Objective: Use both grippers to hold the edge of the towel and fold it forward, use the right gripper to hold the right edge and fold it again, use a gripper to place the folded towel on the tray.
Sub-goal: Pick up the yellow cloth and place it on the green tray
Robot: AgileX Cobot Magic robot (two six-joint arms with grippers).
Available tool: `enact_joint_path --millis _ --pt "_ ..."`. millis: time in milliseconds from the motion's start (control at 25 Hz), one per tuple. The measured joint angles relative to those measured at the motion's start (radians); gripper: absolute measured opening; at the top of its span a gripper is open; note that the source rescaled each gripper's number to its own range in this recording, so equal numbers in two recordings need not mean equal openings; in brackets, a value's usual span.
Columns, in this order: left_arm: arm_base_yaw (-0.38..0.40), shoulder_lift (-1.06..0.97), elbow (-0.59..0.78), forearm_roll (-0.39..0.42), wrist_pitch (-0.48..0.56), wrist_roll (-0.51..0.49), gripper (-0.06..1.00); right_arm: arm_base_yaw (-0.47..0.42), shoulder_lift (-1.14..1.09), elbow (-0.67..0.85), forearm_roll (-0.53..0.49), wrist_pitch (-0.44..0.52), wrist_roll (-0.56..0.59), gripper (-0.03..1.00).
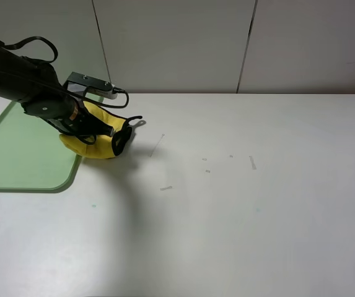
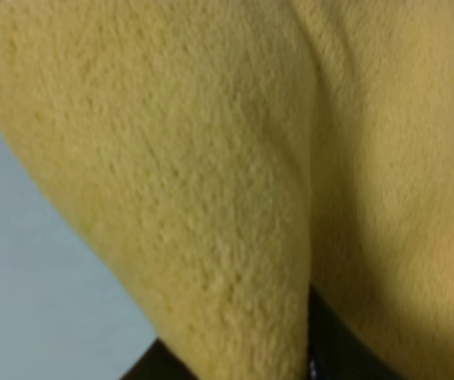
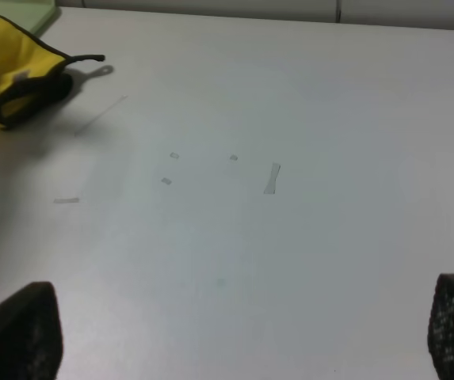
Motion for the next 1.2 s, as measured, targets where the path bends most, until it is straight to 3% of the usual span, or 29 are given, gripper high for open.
enact_joint_path --millis 480,1200 --pt "0.141 -0.001 0.000 -0.001 0.043 0.086 0.16 0.000 0.000 0.000 0.000 0.000 0.000 1.00" --pt "0.203 -0.001 0.000 0.004 0.085 0.111 0.16 0.000 0.000 0.000 0.000 0.000 0.000 1.00"
